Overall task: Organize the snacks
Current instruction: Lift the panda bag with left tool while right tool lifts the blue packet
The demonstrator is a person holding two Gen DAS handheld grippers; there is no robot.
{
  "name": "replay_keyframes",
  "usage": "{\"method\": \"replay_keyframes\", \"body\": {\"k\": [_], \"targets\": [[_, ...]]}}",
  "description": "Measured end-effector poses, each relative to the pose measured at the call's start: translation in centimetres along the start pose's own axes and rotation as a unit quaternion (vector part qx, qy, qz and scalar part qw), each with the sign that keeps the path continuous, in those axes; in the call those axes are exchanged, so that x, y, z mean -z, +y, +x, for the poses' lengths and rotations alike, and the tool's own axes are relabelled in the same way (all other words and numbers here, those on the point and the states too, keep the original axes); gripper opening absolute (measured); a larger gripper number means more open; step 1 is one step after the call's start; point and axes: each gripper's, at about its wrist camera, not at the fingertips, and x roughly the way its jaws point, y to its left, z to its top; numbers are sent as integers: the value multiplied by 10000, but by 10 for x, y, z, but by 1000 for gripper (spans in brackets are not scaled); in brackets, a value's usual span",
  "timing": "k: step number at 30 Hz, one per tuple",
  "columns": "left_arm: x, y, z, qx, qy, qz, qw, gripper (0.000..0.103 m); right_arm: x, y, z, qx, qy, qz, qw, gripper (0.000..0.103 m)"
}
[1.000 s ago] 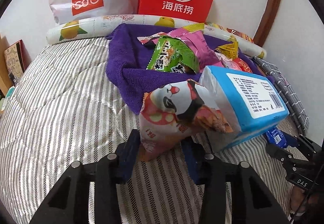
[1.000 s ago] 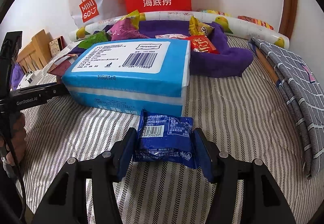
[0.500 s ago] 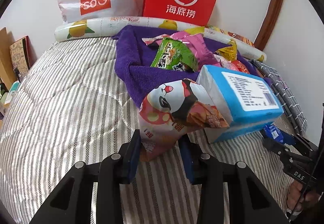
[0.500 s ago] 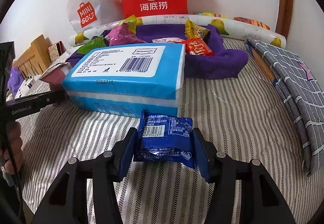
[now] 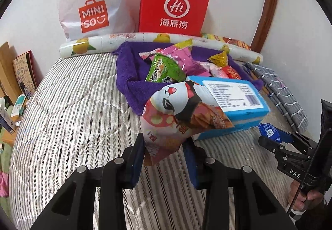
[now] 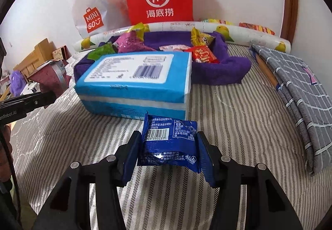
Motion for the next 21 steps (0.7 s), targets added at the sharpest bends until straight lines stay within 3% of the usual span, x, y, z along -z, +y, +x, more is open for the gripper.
{"method": "replay_keyframes", "body": {"k": [10,21], "targets": [[-5,-23,-23,27,-214,182,9996,35,-17,-1,-41,-150,-361,134,9991,53],[-10,-37,-34,170,-311,170,9992,35,-30,-7,-66,103,-569,138,9982,53]]}}
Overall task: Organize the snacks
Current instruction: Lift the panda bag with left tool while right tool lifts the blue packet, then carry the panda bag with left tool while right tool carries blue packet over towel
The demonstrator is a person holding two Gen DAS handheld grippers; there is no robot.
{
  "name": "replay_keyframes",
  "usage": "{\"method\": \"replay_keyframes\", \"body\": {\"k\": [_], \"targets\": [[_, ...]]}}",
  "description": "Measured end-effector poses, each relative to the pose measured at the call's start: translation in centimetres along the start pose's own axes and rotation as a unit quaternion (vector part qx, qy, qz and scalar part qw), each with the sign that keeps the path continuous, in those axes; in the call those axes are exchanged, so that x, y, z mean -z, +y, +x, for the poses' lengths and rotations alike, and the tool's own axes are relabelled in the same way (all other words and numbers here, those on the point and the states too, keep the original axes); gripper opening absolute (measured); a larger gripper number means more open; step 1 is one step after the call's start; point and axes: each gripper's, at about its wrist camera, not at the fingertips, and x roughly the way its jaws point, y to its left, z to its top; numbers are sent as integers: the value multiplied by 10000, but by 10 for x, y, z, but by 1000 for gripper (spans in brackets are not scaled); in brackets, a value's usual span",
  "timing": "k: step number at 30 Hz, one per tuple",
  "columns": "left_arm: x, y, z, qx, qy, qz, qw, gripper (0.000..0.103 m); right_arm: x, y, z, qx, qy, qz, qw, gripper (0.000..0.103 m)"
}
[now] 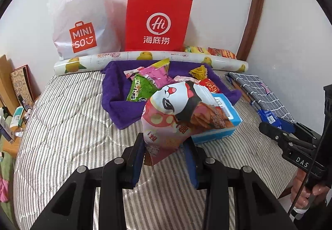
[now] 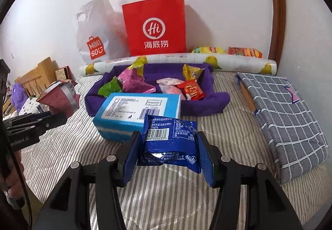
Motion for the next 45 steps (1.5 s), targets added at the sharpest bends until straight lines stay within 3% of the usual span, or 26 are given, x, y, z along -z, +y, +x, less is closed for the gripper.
{"method": "replay_keyframes", "body": {"k": [18,45], "targets": [[-25,-14,-3,42,-84,76,9999,35,-25,0,-9,-23,-173,53,9998,54],[-58,-25,19,76,-36,147,9999,35,-63,-9,9,-83,-126,74,9999,55]]}}
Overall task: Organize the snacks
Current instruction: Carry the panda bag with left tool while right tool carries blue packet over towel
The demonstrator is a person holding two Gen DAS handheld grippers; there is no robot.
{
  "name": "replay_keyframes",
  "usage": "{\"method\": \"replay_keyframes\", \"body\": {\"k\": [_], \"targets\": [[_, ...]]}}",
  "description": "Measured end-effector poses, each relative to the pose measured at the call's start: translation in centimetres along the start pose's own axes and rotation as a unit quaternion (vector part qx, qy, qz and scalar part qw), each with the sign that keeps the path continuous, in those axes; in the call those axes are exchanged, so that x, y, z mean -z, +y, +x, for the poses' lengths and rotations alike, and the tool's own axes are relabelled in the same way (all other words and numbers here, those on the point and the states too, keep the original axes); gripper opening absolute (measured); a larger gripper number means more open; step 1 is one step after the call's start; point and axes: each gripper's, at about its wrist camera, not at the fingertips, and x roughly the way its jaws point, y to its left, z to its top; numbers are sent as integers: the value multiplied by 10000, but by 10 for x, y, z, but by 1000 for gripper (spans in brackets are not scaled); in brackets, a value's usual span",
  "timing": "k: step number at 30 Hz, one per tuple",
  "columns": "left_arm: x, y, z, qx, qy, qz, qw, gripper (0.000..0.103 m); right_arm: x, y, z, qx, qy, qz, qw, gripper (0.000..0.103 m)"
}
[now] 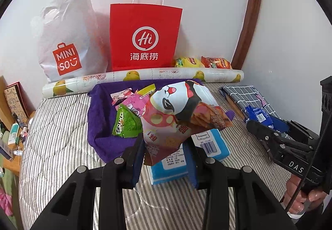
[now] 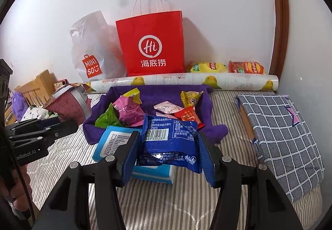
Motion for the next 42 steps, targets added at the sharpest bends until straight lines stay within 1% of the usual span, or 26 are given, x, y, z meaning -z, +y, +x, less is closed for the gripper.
{"method": "replay_keyframes", "body": {"k": [19,30,42], "targets": [[-27,9,25,-110,77,-63,9999,35,-32,-1,31,-164,-45,-71,9998,55],[-44,27,44,-189,109,-154,9996,35,-54,-3,55,-203,-109,-93,9997,55],[-58,52,67,-326,175,-294,9989,35,-68,-1,83,-237,-74,-166,9996,55]]}}
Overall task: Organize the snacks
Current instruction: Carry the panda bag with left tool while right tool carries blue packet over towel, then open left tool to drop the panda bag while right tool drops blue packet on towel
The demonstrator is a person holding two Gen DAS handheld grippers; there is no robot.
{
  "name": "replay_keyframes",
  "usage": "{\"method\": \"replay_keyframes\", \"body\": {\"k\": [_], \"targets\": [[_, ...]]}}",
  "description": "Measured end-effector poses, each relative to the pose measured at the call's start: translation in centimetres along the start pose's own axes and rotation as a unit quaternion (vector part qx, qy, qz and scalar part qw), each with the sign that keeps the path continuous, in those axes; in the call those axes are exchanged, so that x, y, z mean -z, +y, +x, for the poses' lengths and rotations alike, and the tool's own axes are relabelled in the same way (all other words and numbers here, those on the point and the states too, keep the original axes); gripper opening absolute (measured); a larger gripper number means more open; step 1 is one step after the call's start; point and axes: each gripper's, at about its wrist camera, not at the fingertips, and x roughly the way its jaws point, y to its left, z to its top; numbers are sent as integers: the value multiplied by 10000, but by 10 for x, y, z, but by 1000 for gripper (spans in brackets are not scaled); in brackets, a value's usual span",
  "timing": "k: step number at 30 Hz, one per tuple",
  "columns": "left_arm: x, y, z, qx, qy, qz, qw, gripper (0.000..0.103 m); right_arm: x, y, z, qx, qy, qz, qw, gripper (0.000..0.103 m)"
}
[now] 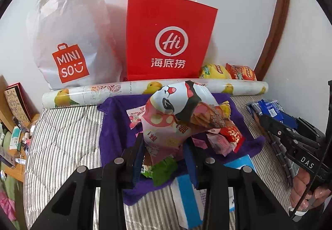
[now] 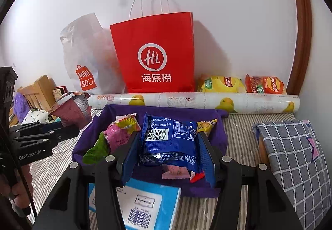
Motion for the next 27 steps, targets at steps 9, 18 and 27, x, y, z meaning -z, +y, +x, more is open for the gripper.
{"method": "replay_keyframes", "body": {"k": [9,18,27], "targets": [[-11,11,22,-59,69,-88,9999,35,-9,-4,26,-32,37,11,10000,55],[-22,13,48,-21,213,-91,9997,35,-14,-8,61,-80,167,22,9998,55],[-26,5,72,25,407,20,9992,35,-7,-11,94,-96,469,-15,9989,55]]}}
